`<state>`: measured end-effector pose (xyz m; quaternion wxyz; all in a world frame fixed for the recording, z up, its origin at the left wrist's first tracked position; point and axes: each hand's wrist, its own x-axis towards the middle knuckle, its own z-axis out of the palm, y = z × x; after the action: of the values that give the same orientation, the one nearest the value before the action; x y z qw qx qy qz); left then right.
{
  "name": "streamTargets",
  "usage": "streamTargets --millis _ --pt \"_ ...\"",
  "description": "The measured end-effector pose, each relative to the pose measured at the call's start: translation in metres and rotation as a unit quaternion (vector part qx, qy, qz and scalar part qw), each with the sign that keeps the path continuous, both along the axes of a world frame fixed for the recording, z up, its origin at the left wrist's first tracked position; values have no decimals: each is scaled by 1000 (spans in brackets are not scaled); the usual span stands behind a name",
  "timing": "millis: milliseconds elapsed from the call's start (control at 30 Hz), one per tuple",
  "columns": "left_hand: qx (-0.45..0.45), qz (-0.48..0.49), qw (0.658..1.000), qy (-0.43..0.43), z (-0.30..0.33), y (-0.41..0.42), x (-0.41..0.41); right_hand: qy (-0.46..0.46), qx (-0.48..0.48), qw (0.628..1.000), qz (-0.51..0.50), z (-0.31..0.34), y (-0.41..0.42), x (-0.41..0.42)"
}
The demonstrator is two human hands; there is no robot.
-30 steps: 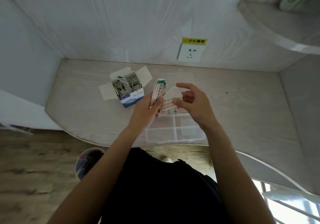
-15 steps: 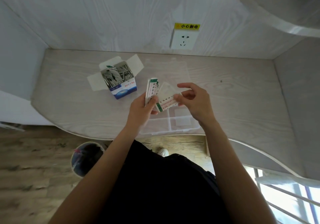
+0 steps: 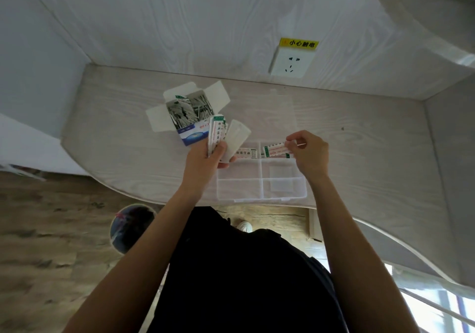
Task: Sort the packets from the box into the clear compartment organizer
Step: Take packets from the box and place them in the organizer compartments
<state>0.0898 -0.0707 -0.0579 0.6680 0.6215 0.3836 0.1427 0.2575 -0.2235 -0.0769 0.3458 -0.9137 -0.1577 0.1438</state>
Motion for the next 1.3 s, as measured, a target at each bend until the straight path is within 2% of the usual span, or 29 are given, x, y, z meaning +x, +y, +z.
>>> streamTargets --millis 133,200,300,400,500,700,767,833,900,933,967,1033,1133,1300 --pt "-6 -16 1000 2 0 -5 3 -27 -57 998 -2 -5 5 -5" --pt "-15 -16 1000 4 -1 -6 4 -33 -116 992 33 -3 9 -5" --pt "-25 -20 999 0 -2 -8 4 -119 -262 943 165 3 14 -5" --pt "-32 -21 999 -3 -2 -9 6 -196 -325 882 278 5 17 -1" --pt "-26 -23 999 -4 -3 -9 7 -233 -352 836 351 6 20 5" --pt "-32 -33 999 0 -4 -12 11 -228 -328 837 375 4 20 8" --pt "-40 -38 998 0 -3 -14 13 -234 -301 852 359 2 17 5" --pt "-46 -42 998 -1 -2 -16 15 -206 -196 915 285 5 13 -2" --pt "-45 -47 998 1 -1 -17 17 -79 13 985 151 17 15 -14" --pt "-40 -53 998 3 -1 -18 18 14 100 991 91 26 17 -19" --pt "-31 -62 998 5 -1 -18 19 99 148 982 62 35 20 -23" --pt "-5 -90 996 12 -1 -20 20 202 171 961 79 45 22 -27" --pt "11 -124 992 20 -1 -22 20 242 184 945 116 46 20 -26" --pt "-7 -127 992 15 -1 -23 20 331 268 904 41 46 9 -24"
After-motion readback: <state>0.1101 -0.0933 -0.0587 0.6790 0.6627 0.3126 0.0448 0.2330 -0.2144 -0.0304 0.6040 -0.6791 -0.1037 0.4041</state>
